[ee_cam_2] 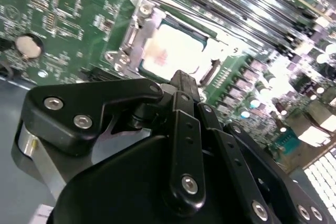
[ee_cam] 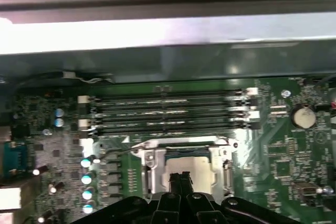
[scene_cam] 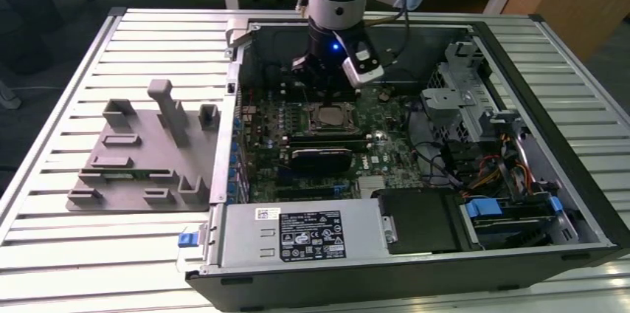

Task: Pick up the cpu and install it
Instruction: 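Close the cpu cover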

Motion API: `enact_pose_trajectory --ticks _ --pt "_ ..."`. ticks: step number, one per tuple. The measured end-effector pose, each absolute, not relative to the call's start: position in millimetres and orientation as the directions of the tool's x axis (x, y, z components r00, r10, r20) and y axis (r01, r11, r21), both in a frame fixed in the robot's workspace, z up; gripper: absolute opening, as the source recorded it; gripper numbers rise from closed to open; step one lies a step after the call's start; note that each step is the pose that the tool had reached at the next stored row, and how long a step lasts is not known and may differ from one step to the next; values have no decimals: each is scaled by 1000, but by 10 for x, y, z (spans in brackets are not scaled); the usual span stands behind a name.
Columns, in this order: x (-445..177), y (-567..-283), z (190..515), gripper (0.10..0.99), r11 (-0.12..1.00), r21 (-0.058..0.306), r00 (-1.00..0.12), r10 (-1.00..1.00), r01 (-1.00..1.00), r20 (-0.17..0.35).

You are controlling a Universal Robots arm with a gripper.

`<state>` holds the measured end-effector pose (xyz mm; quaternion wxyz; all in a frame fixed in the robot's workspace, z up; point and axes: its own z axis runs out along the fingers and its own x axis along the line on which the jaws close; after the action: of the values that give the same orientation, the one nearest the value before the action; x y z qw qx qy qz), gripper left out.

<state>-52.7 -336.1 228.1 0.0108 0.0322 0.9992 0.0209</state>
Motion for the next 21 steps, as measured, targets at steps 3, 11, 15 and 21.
enact_pose_trajectory --ticks 3,11,15,21 --pt "-462 -3366 2281 106 997 42 -998 65 64 -20" --pt "-440 -3450 2281 106 997 34 -998 65 64 -20" --pt "-440 -3453 2294 106 997 34 -998 65 64 -20" --pt "-440 -3453 2368 106 997 34 -998 65 64 -20"
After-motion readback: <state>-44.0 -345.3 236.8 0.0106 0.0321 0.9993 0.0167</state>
